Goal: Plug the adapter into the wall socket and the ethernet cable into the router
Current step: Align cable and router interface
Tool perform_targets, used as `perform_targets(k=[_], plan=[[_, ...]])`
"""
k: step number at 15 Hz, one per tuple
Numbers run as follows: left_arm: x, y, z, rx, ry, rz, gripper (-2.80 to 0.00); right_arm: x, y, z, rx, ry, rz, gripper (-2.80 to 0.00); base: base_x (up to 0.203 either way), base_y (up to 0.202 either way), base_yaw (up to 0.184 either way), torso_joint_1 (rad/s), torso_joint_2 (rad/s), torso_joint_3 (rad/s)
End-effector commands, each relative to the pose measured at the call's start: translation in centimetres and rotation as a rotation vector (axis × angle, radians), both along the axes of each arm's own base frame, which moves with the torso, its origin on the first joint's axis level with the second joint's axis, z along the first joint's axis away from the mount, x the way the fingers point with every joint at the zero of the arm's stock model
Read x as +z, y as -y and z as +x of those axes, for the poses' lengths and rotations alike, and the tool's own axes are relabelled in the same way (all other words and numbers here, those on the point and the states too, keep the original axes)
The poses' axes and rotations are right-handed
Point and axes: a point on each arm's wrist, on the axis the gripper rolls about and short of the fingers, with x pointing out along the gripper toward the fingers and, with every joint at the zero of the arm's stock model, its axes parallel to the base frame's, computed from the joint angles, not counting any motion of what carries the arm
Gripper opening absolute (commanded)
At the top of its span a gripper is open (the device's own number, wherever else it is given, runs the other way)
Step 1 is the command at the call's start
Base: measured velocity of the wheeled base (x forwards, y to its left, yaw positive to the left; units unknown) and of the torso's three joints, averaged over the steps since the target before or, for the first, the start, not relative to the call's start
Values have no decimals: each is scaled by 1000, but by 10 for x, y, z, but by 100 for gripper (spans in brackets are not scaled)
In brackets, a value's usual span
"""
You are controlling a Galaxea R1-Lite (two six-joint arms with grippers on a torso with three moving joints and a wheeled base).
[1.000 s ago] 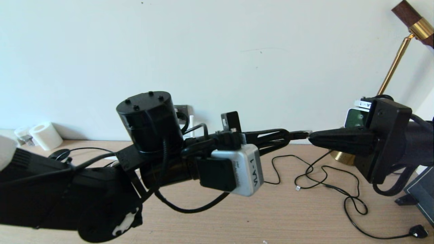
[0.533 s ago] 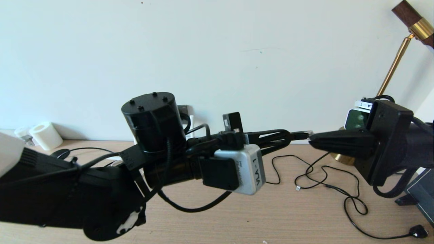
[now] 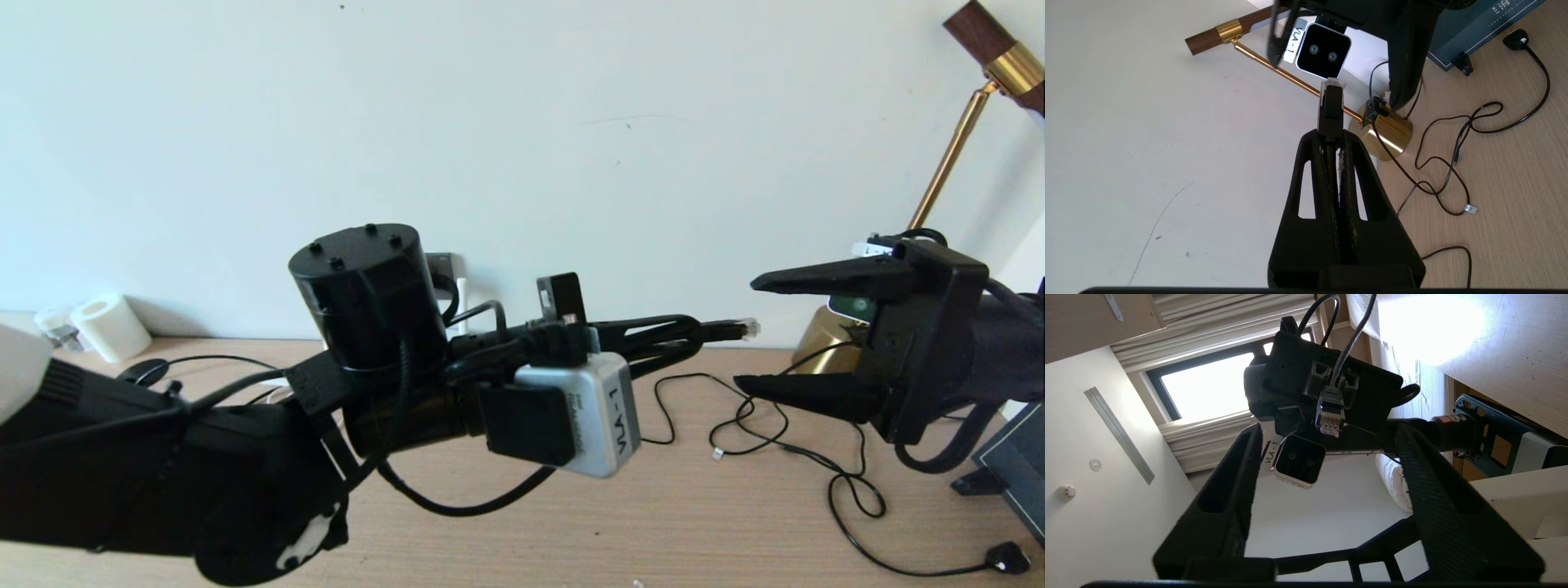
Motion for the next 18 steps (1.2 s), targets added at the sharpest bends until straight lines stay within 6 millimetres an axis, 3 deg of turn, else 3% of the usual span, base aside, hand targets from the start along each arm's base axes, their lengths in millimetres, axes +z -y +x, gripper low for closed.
perform_targets(k=[1,5,6,18], plan=[[1,0,-1,-4,12,-5,-280,-1,-1,2,6,-11,2,0,0,0,0,0,0,0],[3,0,-2,-5,15,-8,-280,0,-1,4,6,-9,2,0,0,0,0,0,0,0],[3,0,-2,-5,15,-8,-280,0,-1,5,6,-10,2,-280,0,0,0,0,0,0],[2,1,-2,-7,12,-5,-280,0,-1,4,-3,-13,2,-280,0,0,0,0,0,0]])
